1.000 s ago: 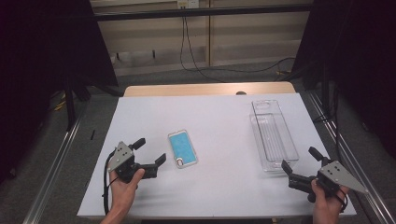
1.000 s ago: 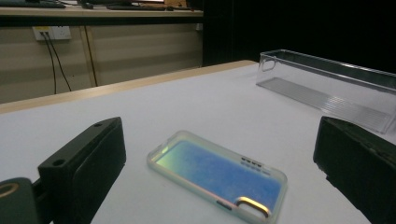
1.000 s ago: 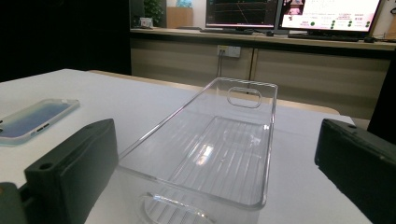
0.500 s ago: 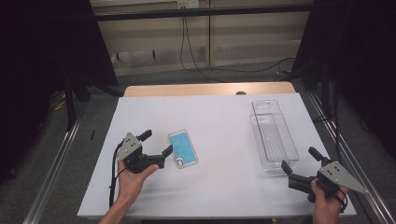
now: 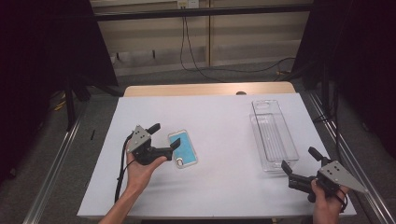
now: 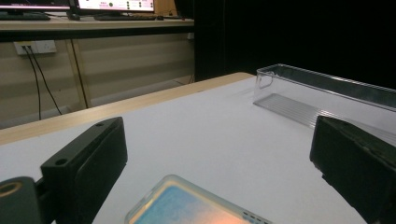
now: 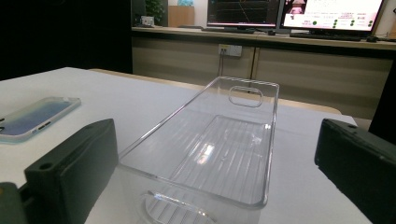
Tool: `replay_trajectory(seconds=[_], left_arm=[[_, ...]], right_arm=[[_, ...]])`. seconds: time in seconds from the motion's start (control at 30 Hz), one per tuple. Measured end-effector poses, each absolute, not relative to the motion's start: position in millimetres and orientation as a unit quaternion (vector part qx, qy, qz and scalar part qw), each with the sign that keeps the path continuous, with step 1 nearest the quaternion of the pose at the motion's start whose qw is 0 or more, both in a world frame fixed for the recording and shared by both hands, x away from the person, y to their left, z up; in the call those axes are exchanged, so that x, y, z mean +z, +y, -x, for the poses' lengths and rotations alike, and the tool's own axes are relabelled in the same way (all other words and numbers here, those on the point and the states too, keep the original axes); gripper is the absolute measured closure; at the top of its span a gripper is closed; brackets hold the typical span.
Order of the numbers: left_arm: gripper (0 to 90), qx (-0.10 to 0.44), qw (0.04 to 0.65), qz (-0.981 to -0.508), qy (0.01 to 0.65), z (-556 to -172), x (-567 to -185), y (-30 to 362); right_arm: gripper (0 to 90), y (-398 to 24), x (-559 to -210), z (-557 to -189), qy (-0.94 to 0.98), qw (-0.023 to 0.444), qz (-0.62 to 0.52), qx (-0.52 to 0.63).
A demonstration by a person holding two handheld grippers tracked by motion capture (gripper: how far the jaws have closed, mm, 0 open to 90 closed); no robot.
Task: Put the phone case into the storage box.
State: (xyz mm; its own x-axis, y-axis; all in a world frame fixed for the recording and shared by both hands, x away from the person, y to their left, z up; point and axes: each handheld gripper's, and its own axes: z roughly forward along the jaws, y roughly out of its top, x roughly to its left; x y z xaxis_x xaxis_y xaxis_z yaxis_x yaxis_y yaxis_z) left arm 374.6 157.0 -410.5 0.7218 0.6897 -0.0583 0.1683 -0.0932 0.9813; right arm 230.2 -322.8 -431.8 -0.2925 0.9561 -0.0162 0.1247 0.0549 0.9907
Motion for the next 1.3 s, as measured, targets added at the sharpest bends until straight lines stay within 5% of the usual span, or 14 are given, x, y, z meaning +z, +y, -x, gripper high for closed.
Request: replay_trajectory(seconds=[1.07,1.3], left_arm=[[9.1,0.225,0.612,-0.695,0.303,-417,-401,128],[16.2,0.226,0.6,-0.705,0.303,-418,-403,129]], right_arm=[[0.0,-323,-432,-230,0.61,0.395,-0.443,0.525],[0.0,-322,-432,-230,0.61,0.395,-0.443,0.525]])
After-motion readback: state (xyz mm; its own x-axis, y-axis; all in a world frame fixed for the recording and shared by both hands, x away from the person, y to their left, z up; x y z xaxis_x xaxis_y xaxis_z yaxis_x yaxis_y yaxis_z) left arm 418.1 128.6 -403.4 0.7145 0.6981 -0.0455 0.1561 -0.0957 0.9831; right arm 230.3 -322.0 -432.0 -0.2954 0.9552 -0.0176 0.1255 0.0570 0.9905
